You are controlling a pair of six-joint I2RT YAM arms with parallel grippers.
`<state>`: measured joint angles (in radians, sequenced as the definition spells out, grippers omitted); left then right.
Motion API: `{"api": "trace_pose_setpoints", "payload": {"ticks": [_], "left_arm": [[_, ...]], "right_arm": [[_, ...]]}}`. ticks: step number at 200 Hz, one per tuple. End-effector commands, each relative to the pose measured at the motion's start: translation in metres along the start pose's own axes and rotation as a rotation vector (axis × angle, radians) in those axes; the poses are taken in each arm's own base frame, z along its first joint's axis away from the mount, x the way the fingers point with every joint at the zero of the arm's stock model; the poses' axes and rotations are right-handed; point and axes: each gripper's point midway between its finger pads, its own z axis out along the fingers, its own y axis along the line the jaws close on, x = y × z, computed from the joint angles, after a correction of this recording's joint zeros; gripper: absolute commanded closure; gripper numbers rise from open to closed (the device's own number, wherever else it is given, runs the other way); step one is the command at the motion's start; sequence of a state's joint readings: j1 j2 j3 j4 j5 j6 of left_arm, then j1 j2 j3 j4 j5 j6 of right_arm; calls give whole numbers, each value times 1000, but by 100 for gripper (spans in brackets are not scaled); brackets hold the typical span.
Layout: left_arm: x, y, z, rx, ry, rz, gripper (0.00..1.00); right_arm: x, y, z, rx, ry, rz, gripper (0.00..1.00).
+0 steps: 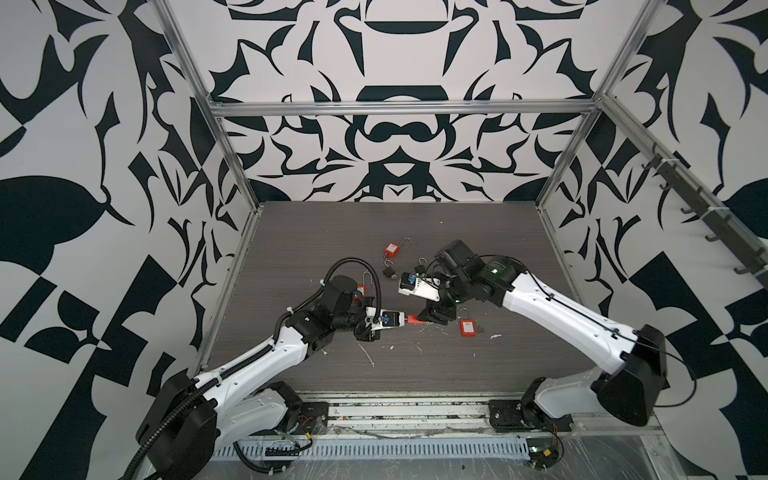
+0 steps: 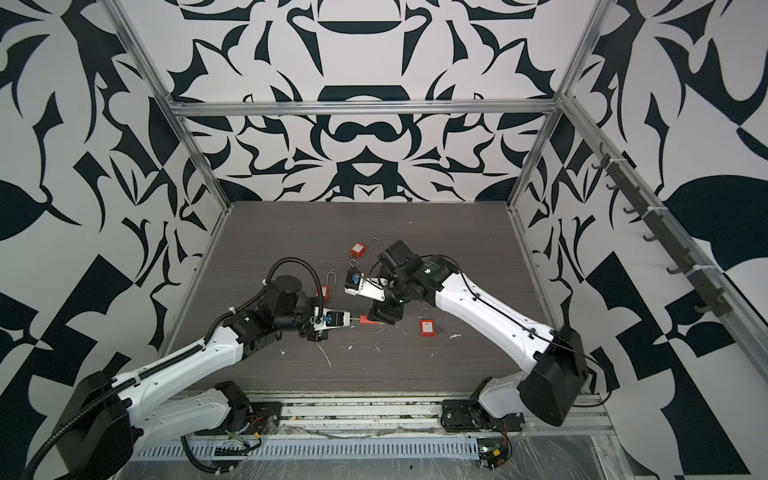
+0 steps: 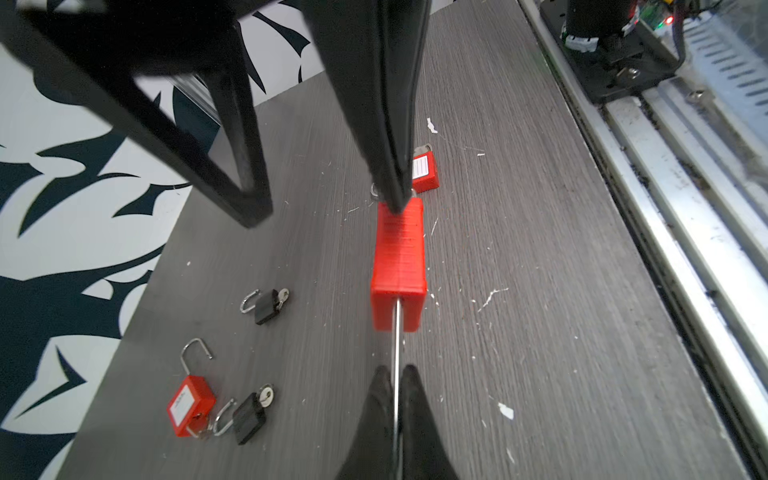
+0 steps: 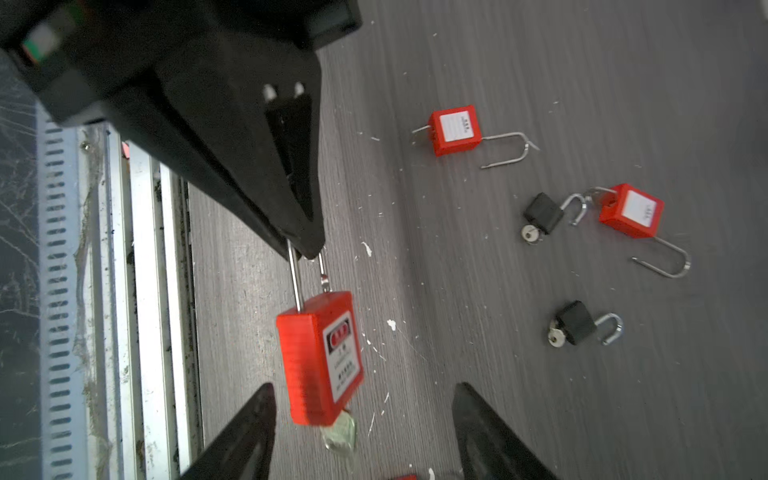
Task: Lock with the key
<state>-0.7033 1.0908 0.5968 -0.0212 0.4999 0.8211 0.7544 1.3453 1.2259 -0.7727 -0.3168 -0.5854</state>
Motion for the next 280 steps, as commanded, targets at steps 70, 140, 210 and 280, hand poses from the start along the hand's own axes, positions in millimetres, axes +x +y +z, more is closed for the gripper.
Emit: {"api": "trace_pose_setpoints", "payload": {"ticks": [70, 140, 210, 280], "left_arm": [[-39, 0, -6, 97, -162, -156, 100], [-45, 2, -3, 115, -187, -169, 100], [-47, 6, -2, 103, -191, -163, 100], [-28, 8, -9, 24, -91, -165, 62]], "right_arm": [[13, 24, -4, 21, -157, -30, 36], [10, 33, 10, -58, -191, -31, 54], [9, 41, 8, -96, -203, -49, 83], [2, 37, -3, -64, -220, -54, 88]]}}
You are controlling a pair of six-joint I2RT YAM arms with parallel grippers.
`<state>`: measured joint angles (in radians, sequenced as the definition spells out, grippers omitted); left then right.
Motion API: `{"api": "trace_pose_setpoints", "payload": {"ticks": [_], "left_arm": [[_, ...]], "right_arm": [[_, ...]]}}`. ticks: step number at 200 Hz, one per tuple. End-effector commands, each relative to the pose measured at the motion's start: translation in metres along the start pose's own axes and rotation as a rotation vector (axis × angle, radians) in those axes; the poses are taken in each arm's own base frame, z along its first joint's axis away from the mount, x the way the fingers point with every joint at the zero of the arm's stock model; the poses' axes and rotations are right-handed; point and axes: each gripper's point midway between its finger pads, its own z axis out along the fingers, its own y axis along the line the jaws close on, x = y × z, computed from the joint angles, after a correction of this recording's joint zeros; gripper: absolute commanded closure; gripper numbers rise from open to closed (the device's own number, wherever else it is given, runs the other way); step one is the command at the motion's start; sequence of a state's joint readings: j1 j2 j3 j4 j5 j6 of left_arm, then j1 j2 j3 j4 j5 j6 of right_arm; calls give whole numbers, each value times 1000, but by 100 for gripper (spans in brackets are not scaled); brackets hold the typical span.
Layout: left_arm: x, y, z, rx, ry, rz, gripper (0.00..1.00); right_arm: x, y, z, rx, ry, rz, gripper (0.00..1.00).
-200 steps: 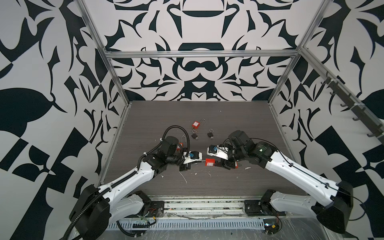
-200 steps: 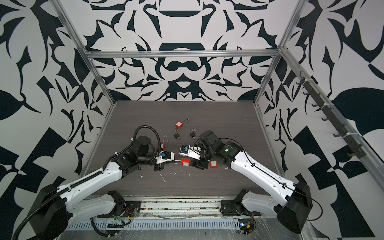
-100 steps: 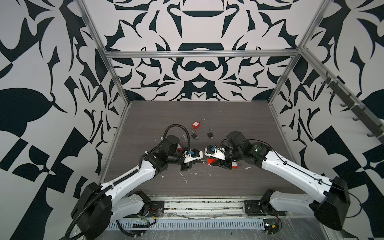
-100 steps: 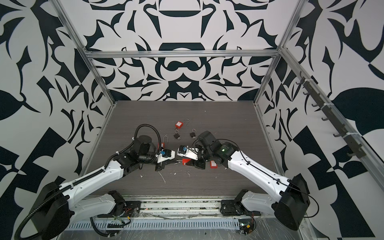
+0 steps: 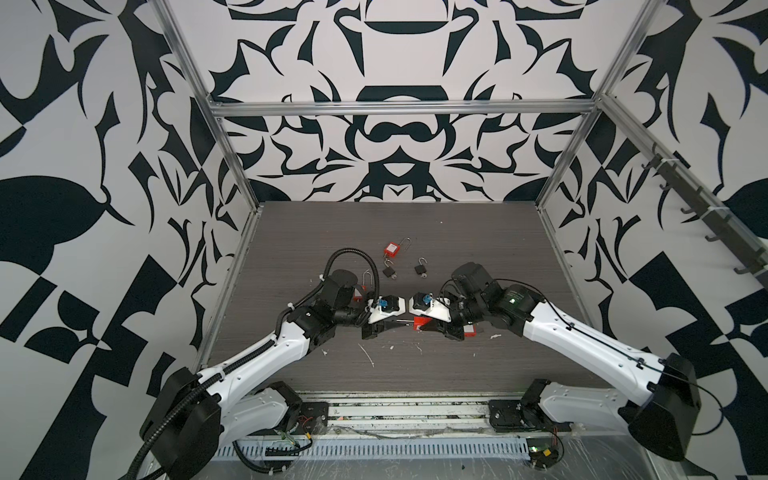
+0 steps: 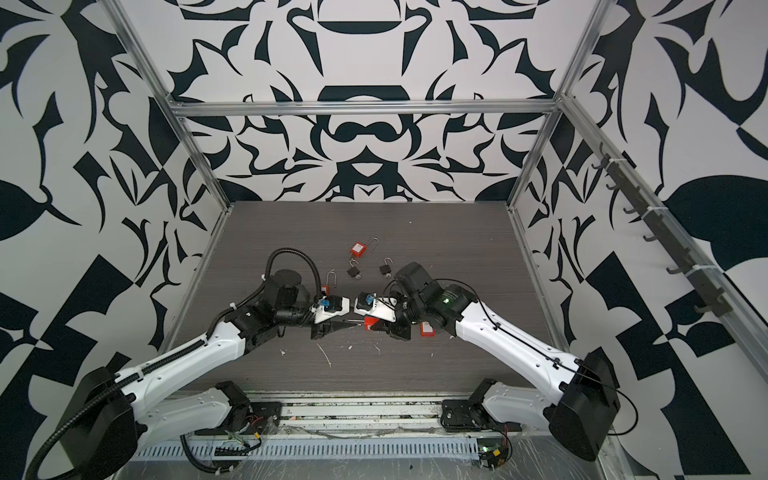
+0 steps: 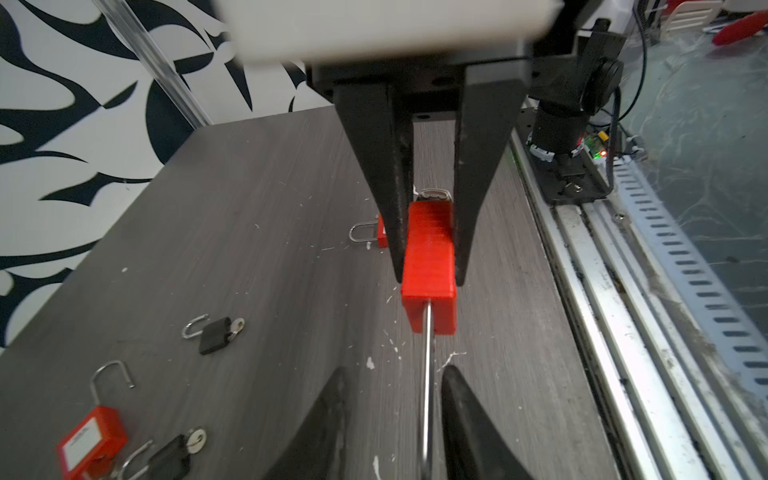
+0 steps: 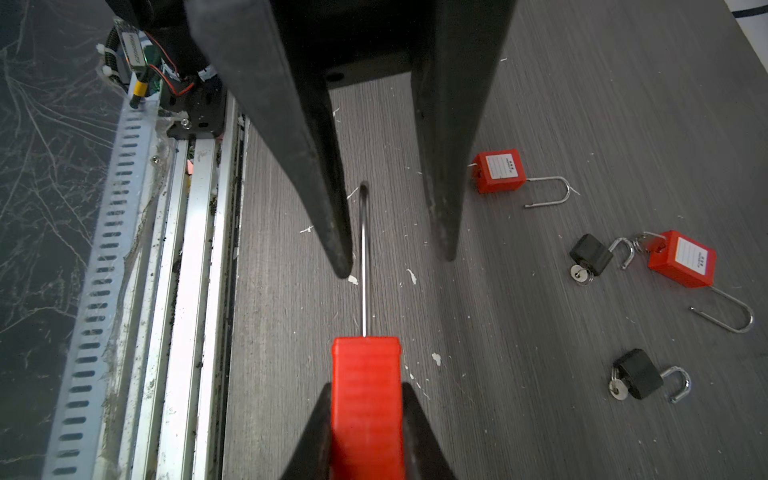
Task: Lock with the key
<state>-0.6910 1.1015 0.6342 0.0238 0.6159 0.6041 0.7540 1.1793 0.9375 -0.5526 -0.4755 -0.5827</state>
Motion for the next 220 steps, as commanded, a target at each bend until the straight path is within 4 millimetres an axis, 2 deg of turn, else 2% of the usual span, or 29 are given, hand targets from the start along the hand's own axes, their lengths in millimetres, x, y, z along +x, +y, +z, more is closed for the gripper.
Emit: {"api": "trace_pose_setpoints", "payload": {"ticks": [1, 36, 65, 77, 98, 113, 172, 220], "left_arm": [[0, 1, -6, -16, 24, 14, 61], [5, -4, -6, 2, 35, -9, 64], [6, -6, -5, 18, 43, -16, 72], [6, -8, -4, 33, 43, -18, 77], [3, -10, -3, 57, 31, -23, 93], [3, -13, -3, 79, 29, -34, 100], [-9, -20, -2, 150, -16, -64, 100], [-18, -23, 2, 207, -48, -114, 100]], "right_arm": [[-17, -1, -12, 18, -57, -23, 88], [-18, -1, -13, 17, -57, -33, 88], [-19, -2, -14, 24, -60, -43, 89], [-20, -2, -15, 25, -61, -45, 89], [-21, -3, -15, 30, -63, -52, 89], [-23, -5, -16, 42, -76, -63, 89], [-20, -4, -13, 42, -71, -142, 90], [-27, -14, -7, 106, -140, -228, 92]]}}
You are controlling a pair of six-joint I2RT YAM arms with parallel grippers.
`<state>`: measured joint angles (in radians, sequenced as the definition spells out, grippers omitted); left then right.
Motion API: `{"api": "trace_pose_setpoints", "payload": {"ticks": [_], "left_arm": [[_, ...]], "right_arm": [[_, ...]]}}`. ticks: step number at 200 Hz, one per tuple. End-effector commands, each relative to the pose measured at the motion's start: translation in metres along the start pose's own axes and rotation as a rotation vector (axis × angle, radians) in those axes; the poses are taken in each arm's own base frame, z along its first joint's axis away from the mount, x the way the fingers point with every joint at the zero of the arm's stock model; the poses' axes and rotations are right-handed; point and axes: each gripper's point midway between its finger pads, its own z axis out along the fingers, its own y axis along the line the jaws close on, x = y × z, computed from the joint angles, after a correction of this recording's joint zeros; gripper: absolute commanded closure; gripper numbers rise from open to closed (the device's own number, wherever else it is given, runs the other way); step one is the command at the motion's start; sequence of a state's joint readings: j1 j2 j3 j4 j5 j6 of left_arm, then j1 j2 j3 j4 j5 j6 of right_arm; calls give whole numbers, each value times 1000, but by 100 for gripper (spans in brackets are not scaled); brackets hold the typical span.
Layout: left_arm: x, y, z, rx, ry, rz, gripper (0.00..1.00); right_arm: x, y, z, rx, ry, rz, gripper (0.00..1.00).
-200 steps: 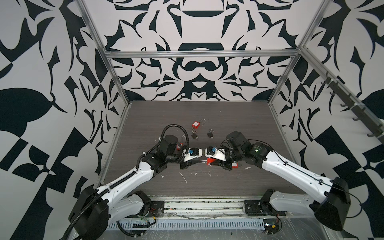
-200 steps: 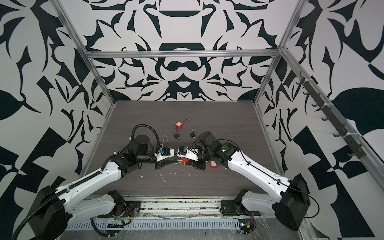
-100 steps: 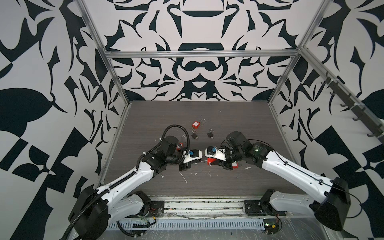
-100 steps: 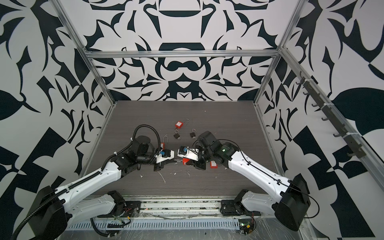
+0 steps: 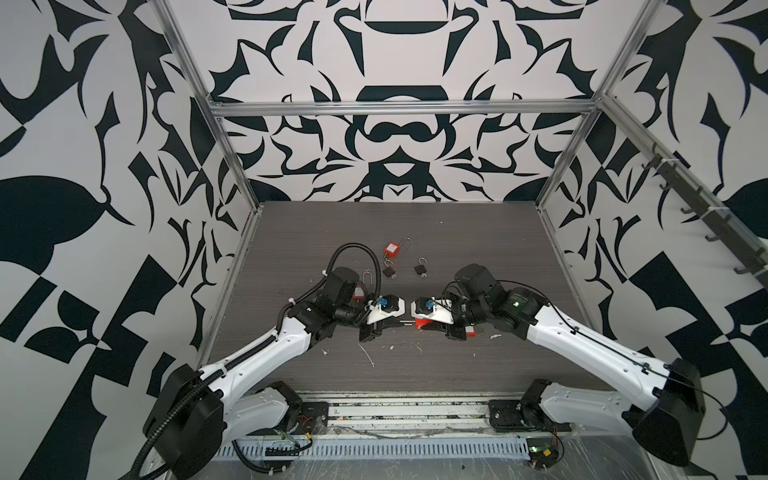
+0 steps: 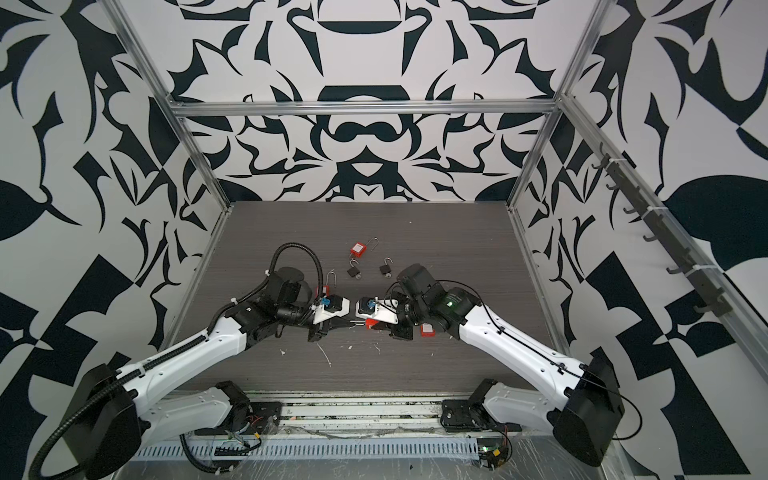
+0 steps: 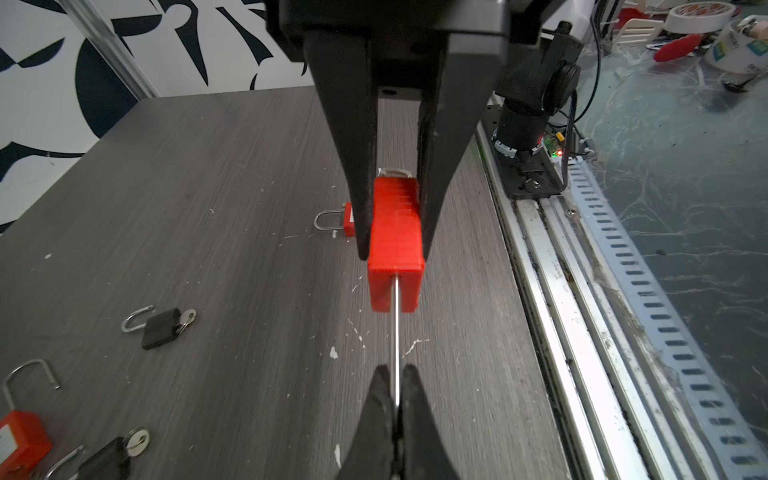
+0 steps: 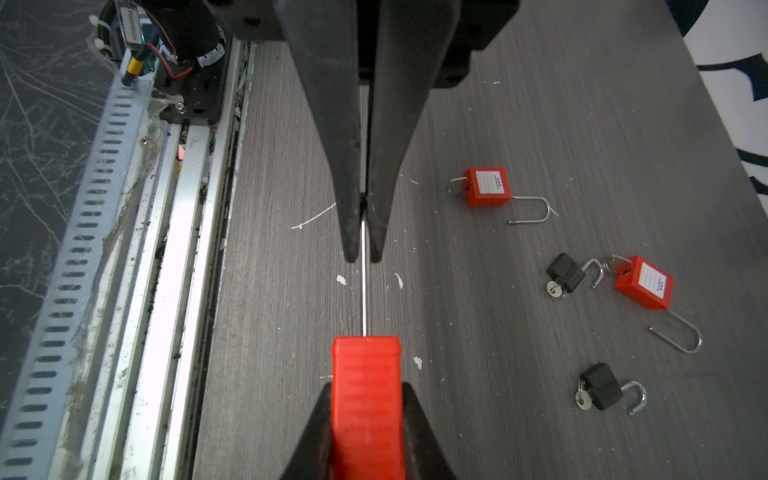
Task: Lock with the key
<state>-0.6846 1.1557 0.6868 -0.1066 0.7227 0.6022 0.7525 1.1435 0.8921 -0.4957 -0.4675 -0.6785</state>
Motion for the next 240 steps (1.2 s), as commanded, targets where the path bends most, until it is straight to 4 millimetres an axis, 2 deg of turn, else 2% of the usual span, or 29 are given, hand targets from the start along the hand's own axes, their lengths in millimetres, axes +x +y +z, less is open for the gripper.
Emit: {"api": "trace_pose_setpoints", "payload": {"ticks": [1, 39, 61, 91, 114, 132, 149, 155, 164, 174, 208, 240], "left_arm": [[-22, -7, -1, 74, -66, -15, 100], [-24, -3, 3, 51, -76, -11, 100], [-27, -2, 14, 43, -79, 8, 100], [-33, 2, 28, 30, -104, 9, 100], [-39, 8, 32, 3, -142, 10, 100], [-35, 11, 32, -20, -128, 16, 100], [-29, 11, 29, -44, -101, 24, 100], [-26, 11, 27, -53, -86, 35, 100], [-22, 11, 25, -62, -63, 43, 100], [-20, 12, 21, -75, -53, 47, 100], [-17, 18, 9, -108, -50, 50, 100], [-19, 13, 6, -85, -42, 60, 100]], "right_arm": [[-26, -16, -5, 78, -110, -112, 92], [-36, -7, 0, 0, -154, -105, 93], [-43, -7, 4, -38, -175, -100, 93], [-61, -18, 2, -4, -237, -103, 94], [-63, -21, 2, 17, -259, -94, 94], [-54, -21, 1, 27, -209, -83, 92], [-40, -22, -9, 61, -146, -61, 83], [-35, -21, -14, 72, -122, -50, 77], [-26, -19, -22, 83, -84, -27, 62], [-17, -15, -31, 92, -44, -7, 55], [10, 2, -53, 122, 61, 69, 48], [17, 9, -62, 144, 68, 101, 51]]}}
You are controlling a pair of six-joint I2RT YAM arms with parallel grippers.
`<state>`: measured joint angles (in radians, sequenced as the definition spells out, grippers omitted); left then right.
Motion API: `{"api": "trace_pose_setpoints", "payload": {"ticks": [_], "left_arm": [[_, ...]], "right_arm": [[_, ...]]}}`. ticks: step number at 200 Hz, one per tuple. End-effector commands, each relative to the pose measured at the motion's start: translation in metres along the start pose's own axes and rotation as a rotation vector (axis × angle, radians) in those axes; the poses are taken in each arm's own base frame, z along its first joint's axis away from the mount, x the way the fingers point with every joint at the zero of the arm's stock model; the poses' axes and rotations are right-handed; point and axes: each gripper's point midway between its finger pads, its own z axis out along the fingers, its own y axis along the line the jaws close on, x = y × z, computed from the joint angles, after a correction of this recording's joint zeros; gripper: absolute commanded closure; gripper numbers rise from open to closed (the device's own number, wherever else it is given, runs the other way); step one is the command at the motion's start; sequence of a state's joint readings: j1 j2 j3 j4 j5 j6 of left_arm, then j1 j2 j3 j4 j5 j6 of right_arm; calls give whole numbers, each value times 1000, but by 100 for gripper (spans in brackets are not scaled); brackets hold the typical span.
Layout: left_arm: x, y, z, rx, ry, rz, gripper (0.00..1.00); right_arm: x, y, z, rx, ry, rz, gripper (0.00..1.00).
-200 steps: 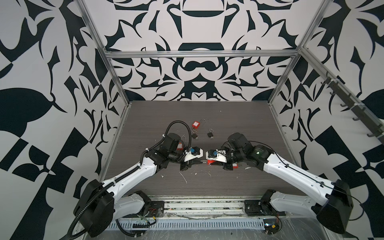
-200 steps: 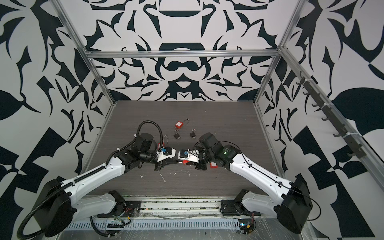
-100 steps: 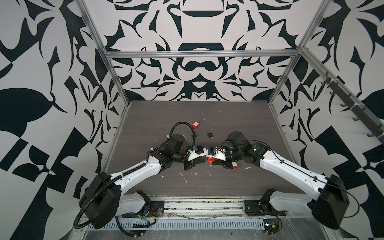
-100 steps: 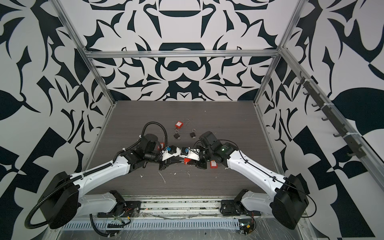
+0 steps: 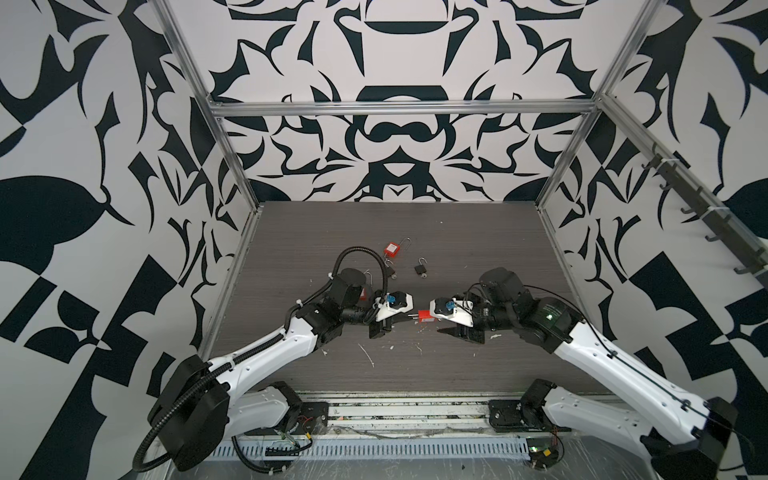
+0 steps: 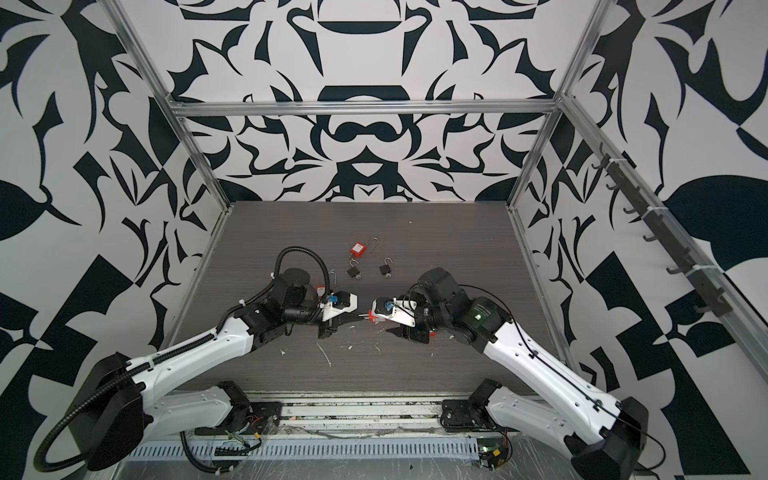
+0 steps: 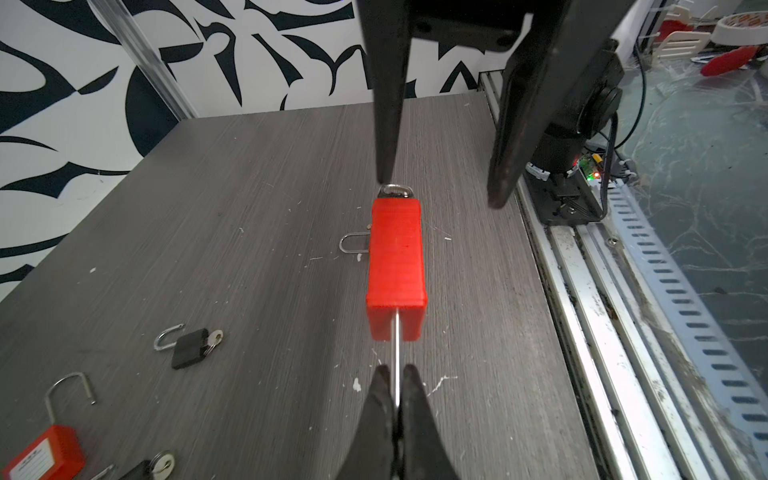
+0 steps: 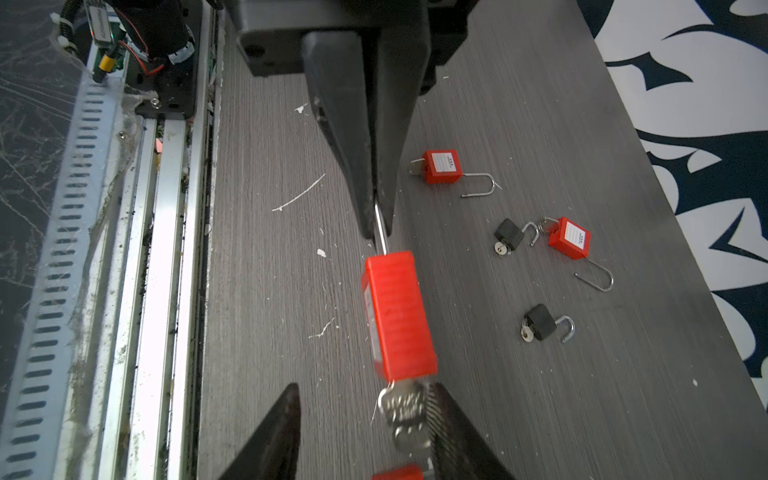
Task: Lock with the key
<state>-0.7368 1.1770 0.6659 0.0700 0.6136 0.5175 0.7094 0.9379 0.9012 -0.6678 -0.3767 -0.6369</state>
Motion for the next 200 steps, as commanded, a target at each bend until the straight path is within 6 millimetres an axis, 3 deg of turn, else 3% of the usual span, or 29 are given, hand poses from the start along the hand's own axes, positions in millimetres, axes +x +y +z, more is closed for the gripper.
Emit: {"api": "trace_pose_setpoints", "payload": {"ticks": [1, 58, 114, 200], "left_arm": [[-8, -3, -6, 13, -11, 31, 100], [-8, -7, -7, 32, -11, 23, 100], [-9, -12, -9, 42, -22, 25, 100], [-10, -12, -7, 54, -22, 29, 100]], "right_arm": [[9, 3, -9, 18, 39, 47, 51], [6, 0, 3, -7, 33, 28, 66], [7, -18, 12, 63, 51, 9, 66], [9, -18, 30, 9, 66, 24, 65]]}}
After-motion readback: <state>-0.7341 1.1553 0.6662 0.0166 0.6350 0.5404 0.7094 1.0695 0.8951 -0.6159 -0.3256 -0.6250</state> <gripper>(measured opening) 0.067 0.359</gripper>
